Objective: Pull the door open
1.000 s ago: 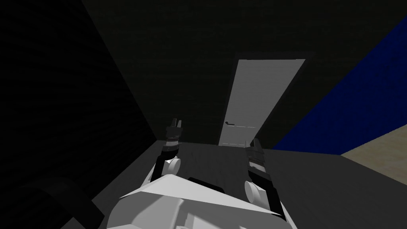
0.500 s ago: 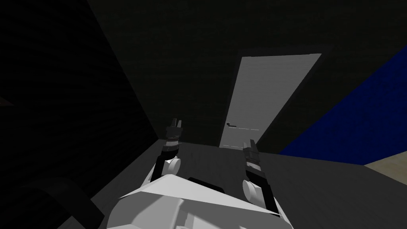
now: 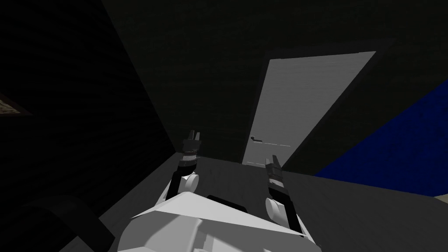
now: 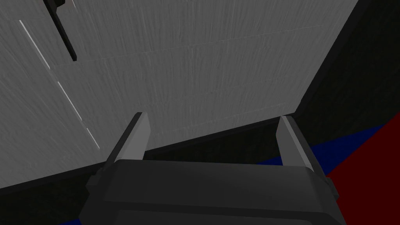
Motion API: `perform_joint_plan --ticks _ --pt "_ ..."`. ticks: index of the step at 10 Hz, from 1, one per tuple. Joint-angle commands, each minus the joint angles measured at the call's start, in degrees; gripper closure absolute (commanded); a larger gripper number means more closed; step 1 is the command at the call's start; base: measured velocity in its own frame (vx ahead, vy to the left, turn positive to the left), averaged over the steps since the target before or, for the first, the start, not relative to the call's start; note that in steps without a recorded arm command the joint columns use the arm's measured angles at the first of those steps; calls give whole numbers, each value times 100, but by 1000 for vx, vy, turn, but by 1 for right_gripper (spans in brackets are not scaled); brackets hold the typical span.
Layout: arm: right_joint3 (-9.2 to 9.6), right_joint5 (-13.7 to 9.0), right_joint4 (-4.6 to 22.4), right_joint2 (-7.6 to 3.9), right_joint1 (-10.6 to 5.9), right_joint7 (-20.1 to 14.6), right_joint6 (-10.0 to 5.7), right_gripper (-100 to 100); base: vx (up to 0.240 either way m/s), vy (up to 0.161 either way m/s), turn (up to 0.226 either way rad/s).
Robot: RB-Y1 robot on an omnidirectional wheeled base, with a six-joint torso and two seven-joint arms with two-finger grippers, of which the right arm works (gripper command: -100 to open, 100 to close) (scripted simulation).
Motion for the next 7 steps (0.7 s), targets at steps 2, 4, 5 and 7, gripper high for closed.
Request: perform_joint_plan --ticks 2,4,5,7 --pt "3 -73 451 -59 -194 -12 -64 -100 59 -50 97" --pt "12 -138 826 -110 -356 -25 -138 -100 76 -81 103" --pt "12 -138 864 -110 -356 -25 -138 -100 52 -65 47" --pt "22 -203 1216 -158 -518 -37 -212 -100 61 -59 83"
